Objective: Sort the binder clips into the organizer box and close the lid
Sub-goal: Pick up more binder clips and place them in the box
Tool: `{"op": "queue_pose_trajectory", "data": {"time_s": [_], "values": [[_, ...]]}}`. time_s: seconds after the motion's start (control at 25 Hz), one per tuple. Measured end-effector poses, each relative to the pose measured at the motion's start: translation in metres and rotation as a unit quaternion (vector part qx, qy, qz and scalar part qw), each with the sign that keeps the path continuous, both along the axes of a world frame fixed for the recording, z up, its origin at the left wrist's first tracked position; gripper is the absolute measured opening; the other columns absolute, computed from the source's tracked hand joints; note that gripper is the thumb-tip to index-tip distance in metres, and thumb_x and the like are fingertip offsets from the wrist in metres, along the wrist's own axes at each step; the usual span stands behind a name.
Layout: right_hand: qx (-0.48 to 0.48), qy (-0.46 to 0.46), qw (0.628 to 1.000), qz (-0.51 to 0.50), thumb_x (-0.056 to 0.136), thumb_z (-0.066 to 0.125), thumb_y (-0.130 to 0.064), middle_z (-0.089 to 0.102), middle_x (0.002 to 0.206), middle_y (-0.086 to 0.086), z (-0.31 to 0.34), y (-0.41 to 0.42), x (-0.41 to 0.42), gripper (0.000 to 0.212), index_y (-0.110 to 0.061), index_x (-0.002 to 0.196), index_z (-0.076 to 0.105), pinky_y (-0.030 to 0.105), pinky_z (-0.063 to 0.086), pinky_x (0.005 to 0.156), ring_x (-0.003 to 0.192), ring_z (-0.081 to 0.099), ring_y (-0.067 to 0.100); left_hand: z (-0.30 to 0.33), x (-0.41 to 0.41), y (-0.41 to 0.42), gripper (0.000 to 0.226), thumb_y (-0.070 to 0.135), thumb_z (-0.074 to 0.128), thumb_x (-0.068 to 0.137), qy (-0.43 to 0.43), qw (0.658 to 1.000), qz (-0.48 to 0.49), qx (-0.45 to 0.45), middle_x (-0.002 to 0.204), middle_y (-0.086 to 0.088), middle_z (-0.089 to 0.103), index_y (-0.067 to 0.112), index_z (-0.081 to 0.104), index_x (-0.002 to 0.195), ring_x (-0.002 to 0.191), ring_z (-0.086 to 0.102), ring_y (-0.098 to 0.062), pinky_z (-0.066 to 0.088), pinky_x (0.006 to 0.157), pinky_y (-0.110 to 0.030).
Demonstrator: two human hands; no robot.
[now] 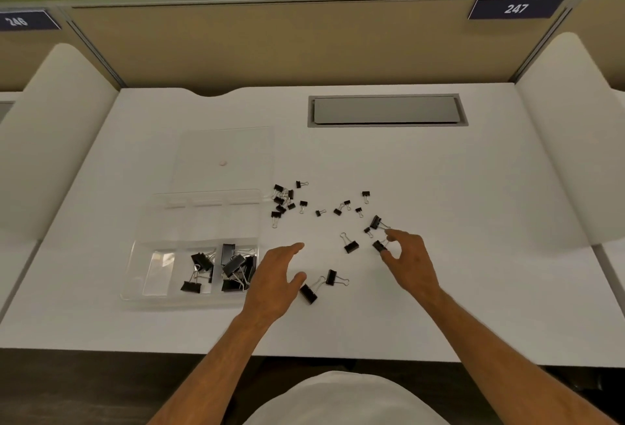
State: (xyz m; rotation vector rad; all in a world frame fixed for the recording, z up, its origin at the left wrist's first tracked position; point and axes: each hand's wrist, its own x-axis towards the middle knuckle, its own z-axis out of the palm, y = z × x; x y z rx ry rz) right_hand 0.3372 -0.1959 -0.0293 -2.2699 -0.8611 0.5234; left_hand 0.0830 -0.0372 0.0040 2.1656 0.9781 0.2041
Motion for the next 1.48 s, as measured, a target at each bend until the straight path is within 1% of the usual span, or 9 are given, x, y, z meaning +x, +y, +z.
{"op": "queue_pose_trajectory", "data": {"time_s": [0.12,0.28,0.52,0.68,0.92,1.04,1.16,1.32,1.48], "values": [[-0.011,-0.008,1.000,0.001,0.090,0.067,-0.015,0.058,0.127,0.004,0.005,0.027,0.014,0.044,-0.014,0.133,0.056,0.024,0.037,0.090,0.127,0.043,0.021,0.001,-0.003,0.012,0.054,0.027,0.067,0.092,0.005,1.000,0.012,0.015,0.135,0.010,0.050,0.031,0.045,0.142,0.125,0.040,-0.002,0.033,0.107,-0.025],[-0.071,-0.015,0.997,0.029,0.093,0.062,-0.015,0.054,0.136,0.002,-0.009,0.050,0.032,0.046,-0.016,0.138,0.051,0.031,0.039,0.095,0.132,0.037,0.022,-0.001,0.001,0.027,0.054,0.024,0.068,0.091,0.010,1.000,0.013,0.016,0.132,0.012,0.051,0.028,0.047,0.141,0.121,0.039,0.001,0.034,0.104,-0.023],[-0.136,-0.061,0.985,0.090,0.090,0.059,-0.007,0.057,0.120,0.002,-0.044,0.069,0.047,0.032,-0.017,0.120,0.065,0.040,0.052,0.081,0.111,0.047,0.025,-0.014,0.020,0.038,0.054,0.025,0.066,0.093,0.032,0.999,-0.022,-0.018,0.130,0.017,0.046,0.030,0.045,0.143,0.121,0.038,0.004,0.032,0.103,-0.018],[-0.131,-0.087,0.982,0.106,0.089,0.060,-0.006,0.056,0.108,0.003,-0.055,0.073,0.059,0.019,-0.014,0.104,0.068,0.037,0.050,0.073,0.099,0.051,0.026,-0.022,0.034,0.040,0.054,0.024,0.065,0.094,0.045,0.997,-0.048,-0.032,0.130,0.018,0.044,0.028,0.044,0.143,0.123,0.036,0.003,0.029,0.103,-0.017],[0.012,0.051,0.999,-0.001,0.088,0.063,-0.003,0.057,0.120,-0.004,-0.031,0.049,0.057,0.045,-0.022,0.128,0.055,0.025,0.047,0.089,0.104,0.054,0.015,-0.027,0.049,0.035,0.054,0.023,0.064,0.094,0.052,0.994,-0.086,-0.045,0.135,0.011,0.051,0.029,0.043,0.144,0.126,0.042,-0.005,0.037,0.105,-0.024],[0.075,0.131,0.987,-0.053,0.086,0.066,-0.001,0.061,0.111,-0.006,-0.005,0.029,0.043,0.058,-0.031,0.133,0.049,0.023,0.052,0.079,0.092,0.061,0.014,-0.024,0.052,0.025,0.054,0.024,0.065,0.093,0.046,0.994,-0.085,-0.045,0.132,0.013,0.054,0.031,0.044,0.143,0.121,0.044,-0.004,0.043,0.101,-0.028],[0.096,0.223,0.970,-0.027,0.083,0.071,-0.005,0.065,0.104,-0.008,0.015,0.021,0.013,0.071,-0.036,0.139,0.041,0.017,0.050,0.074,0.086,0.061,0.012,-0.019,0.057,0.008,0.057,0.029,0.067,0.092,0.041,0.994,-0.086,-0.059,0.128,0.018,0.055,0.035,0.042,0.143,0.117,0.046,-0.001,0.042,0.099,-0.024],[0.080,0.334,0.938,0.038,0.081,0.078,-0.013,0.070,0.105,-0.005,0.024,0.018,-0.028,0.082,-0.037,0.145,0.033,0.032,0.054,0.088,0.092,0.064,0.018,-0.007,0.065,-0.017,0.060,0.037,0.070,0.088,0.025,0.992,-0.090,-0.083,0.119,0.018,0.058,0.034,0.044,0.142,0.108,0.051,-0.001,0.043,0.090,-0.017],[0.058,0.417,0.904,0.073,0.081,0.078,-0.011,0.072,0.101,-0.001,0.034,0.016,-0.045,0.086,-0.032,0.148,0.029,0.037,0.052,0.095,0.083,0.066,0.013,0.002,0.059,-0.026,0.044,0.042,0.069,0.088,-0.007,0.991,-0.132,-0.025,0.108,0.014,0.063,0.031,0.058,0.129,0.097,0.057,-0.005,0.051,0.086,-0.023]]}}
